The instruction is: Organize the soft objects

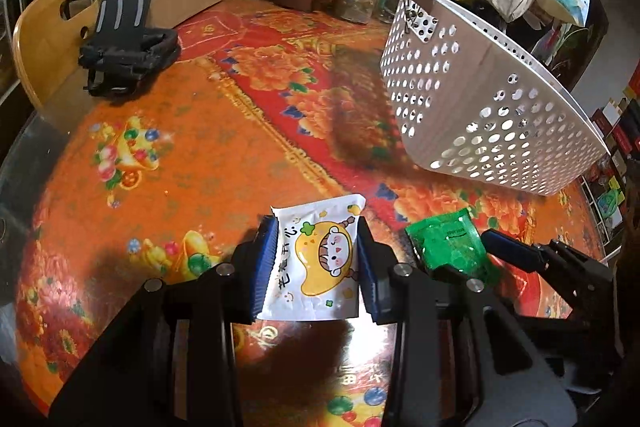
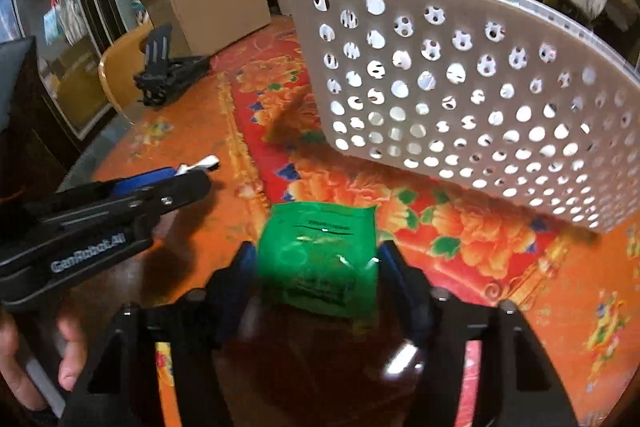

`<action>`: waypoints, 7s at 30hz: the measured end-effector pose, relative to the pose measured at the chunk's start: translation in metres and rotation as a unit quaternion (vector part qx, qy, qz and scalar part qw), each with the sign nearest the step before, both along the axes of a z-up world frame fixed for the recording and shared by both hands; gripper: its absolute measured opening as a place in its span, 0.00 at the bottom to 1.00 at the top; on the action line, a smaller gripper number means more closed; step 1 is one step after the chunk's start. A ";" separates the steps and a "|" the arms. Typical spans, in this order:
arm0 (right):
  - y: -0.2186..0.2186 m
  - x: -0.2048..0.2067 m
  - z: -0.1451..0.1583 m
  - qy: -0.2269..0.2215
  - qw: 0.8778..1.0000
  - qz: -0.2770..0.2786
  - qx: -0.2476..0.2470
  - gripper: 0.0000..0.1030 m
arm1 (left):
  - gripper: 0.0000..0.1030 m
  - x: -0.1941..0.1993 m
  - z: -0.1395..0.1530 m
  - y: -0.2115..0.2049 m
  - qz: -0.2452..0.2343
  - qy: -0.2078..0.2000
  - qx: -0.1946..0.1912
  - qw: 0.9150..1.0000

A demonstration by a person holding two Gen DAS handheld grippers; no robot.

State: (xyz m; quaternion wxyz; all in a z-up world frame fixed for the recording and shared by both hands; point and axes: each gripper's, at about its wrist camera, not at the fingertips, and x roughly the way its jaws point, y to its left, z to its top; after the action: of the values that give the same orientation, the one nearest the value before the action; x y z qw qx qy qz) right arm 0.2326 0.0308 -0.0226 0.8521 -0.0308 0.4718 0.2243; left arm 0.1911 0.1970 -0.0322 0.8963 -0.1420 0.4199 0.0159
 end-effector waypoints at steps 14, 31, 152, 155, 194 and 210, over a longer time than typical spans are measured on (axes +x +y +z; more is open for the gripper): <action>-0.006 -0.013 0.003 -0.016 1.000 0.019 0.016 0.26 | 0.34 -0.011 0.007 -0.006 -0.002 -0.010 0.002 1.000; -0.113 -0.078 0.068 -0.093 0.993 -0.020 0.073 0.26 | 0.34 -0.061 0.069 -0.079 -0.067 -0.105 0.027 0.992; -0.235 -0.104 0.158 -0.148 0.981 -0.111 0.055 1.00 | 1.00 -0.086 0.164 -0.181 -0.070 -0.116 0.106 0.985; -0.232 -0.100 0.159 -0.147 0.982 -0.106 0.057 1.00 | 1.00 -0.074 0.161 -0.178 -0.073 -0.108 0.099 0.987; -0.222 -0.095 0.156 -0.138 0.984 -0.094 0.056 1.00 | 1.00 -0.059 0.161 -0.178 -0.073 -0.109 0.109 0.985; -0.222 -0.095 0.154 -0.136 0.985 -0.091 0.060 1.00 | 1.00 -0.057 0.159 -0.177 -0.078 -0.104 0.109 0.985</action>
State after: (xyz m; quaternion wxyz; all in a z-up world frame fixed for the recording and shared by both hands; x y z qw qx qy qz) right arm 0.1381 -0.1909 0.1316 0.9254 0.0329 0.3381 0.1678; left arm 0.1339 0.0204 0.1265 0.9436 -0.0110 0.3301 -0.0236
